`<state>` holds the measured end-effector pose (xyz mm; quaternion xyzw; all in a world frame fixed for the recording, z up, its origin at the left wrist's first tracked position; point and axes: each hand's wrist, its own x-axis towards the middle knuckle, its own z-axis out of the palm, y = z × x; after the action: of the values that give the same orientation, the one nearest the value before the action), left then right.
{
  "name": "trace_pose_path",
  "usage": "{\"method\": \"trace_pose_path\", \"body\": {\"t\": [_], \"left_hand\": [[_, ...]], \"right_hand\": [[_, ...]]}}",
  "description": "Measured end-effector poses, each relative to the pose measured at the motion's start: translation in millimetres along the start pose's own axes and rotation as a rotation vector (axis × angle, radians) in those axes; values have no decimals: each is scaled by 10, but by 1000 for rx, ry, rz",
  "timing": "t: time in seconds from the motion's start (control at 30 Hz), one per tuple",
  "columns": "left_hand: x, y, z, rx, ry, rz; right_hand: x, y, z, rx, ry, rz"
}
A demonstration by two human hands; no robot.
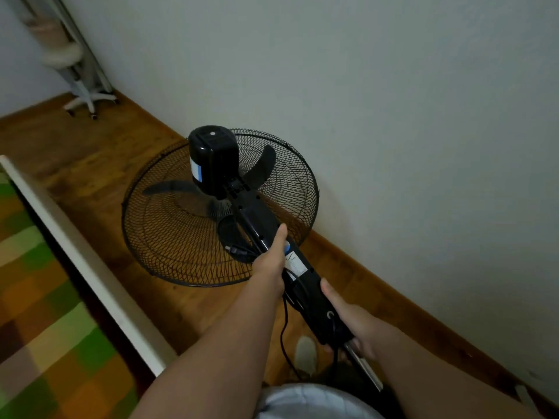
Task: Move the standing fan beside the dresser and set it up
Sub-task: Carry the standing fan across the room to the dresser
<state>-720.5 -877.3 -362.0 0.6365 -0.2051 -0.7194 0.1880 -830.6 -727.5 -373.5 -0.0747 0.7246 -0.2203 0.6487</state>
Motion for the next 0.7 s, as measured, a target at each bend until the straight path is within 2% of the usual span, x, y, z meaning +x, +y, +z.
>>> {"method": "trace_pose_path", "body": {"t": [0.23, 0.4, 0.7], "left_hand": [[114, 353, 37, -122, 3, 18], [341, 617, -139, -209, 52, 10], [979, 1366, -913, -306, 99, -7]], "right_hand": [[282, -521, -124, -168, 2, 31], [348, -957, 24, -276, -97, 16], [756, -1903, 839, -426, -152, -2]]}}
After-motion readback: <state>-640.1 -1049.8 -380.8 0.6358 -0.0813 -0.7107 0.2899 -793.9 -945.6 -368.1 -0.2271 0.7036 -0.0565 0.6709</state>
